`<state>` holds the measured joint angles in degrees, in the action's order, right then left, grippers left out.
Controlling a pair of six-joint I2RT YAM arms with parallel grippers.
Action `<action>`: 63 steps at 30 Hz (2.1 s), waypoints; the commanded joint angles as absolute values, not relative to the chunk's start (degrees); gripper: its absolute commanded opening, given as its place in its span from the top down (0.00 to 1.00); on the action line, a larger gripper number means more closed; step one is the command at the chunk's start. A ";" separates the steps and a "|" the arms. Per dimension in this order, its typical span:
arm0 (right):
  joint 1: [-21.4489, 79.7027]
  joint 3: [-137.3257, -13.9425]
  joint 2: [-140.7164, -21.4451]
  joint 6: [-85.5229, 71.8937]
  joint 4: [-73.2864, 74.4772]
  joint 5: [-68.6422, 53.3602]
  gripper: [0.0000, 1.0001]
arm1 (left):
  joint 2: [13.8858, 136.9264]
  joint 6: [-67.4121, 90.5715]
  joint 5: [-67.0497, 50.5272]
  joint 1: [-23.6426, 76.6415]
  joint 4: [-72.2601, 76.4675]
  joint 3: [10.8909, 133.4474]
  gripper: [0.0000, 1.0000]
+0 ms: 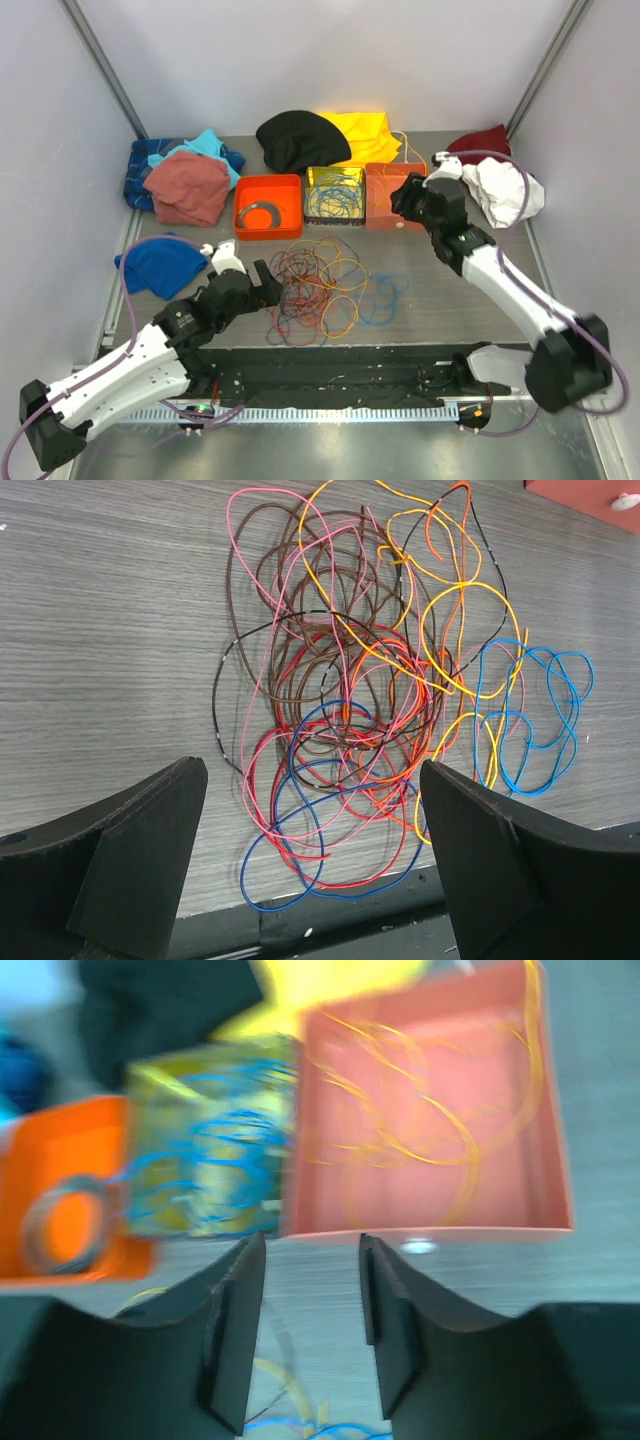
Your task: Untangle the cables
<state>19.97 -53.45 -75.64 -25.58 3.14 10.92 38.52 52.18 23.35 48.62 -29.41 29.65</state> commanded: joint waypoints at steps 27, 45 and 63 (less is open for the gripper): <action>49.22 -31.29 -45.88 -22.50 -3.69 32.49 0.40 | 49.40 52.56 26.72 48.78 -29.27 38.05 0.00; 11.61 -82.21 -89.42 -31.55 5.44 22.26 0.61 | 46.15 48.96 21.89 48.69 -25.84 38.50 0.00; 8.00 -102.30 -116.10 -35.33 6.86 7.56 0.29 | 48.95 47.64 23.91 48.78 -26.28 37.00 0.00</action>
